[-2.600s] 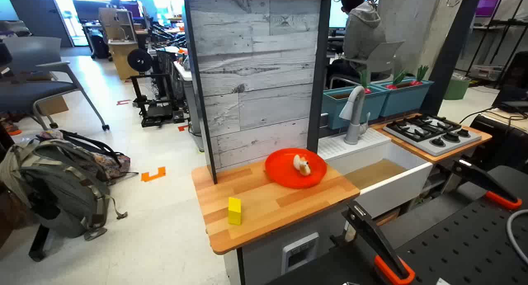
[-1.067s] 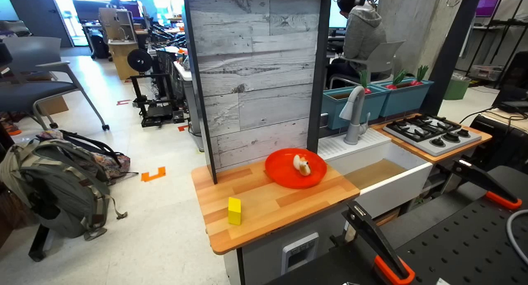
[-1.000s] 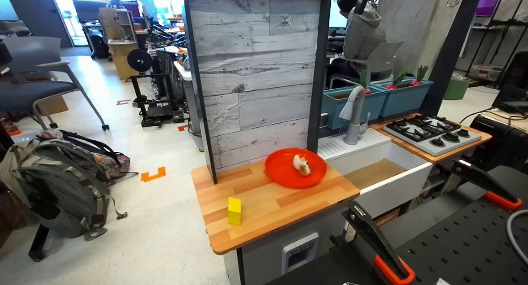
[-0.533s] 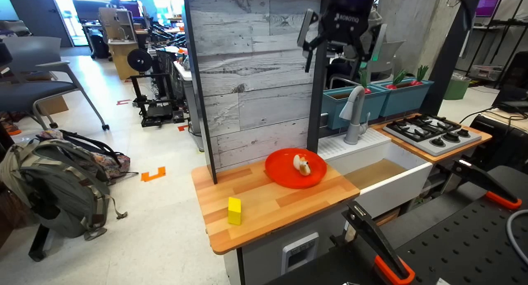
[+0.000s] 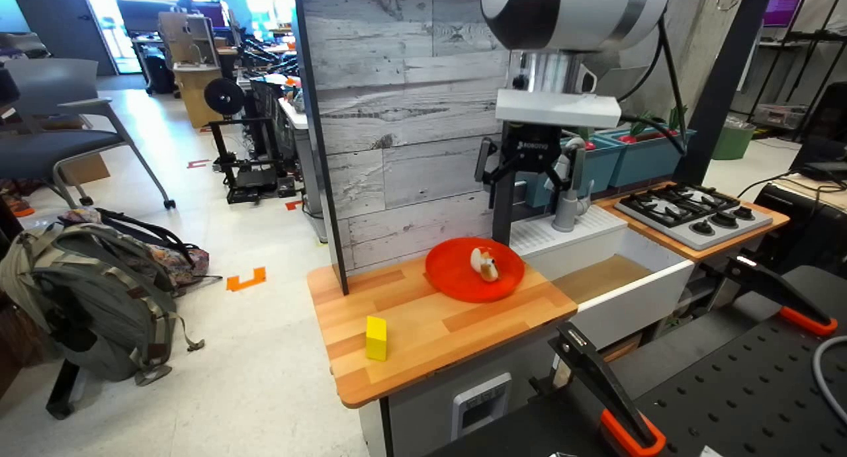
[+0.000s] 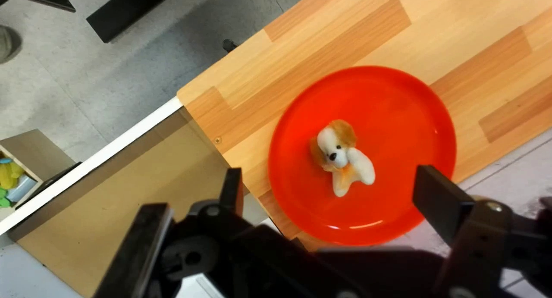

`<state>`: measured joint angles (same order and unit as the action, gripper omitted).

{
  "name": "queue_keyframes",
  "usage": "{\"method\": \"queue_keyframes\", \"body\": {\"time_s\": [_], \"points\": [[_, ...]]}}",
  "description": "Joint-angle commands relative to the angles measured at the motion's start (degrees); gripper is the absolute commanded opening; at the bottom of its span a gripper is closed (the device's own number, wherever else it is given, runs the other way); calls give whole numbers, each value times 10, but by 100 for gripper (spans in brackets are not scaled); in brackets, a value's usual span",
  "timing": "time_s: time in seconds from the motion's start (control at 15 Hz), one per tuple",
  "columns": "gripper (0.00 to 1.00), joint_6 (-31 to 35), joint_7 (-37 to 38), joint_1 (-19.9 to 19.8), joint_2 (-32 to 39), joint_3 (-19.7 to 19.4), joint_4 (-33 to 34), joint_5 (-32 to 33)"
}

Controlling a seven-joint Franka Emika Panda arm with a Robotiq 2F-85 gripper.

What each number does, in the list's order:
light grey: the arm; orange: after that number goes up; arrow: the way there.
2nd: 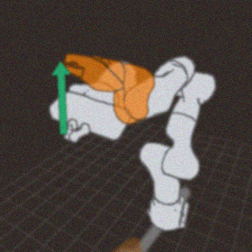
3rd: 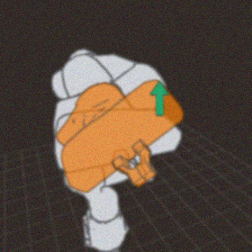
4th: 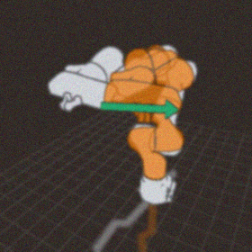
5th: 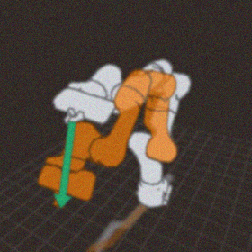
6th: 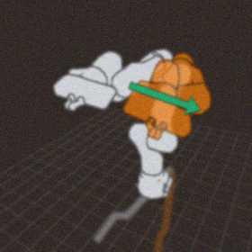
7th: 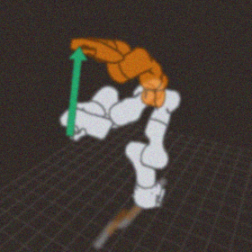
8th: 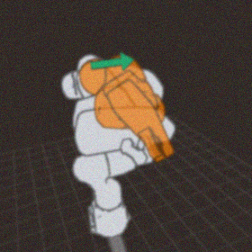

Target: Pick the stuffed animal on the plate and put it on the counter

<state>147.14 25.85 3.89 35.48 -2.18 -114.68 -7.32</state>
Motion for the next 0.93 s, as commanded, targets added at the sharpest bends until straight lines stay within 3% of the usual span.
{"method": "queue_keyframes", "body": {"time_s": [0.0, 0.87], "points": [[100, -3, 20, 20, 87, -23, 83, 2], [100, -20, 53, 46, 264, -32, 273, -8]]}}
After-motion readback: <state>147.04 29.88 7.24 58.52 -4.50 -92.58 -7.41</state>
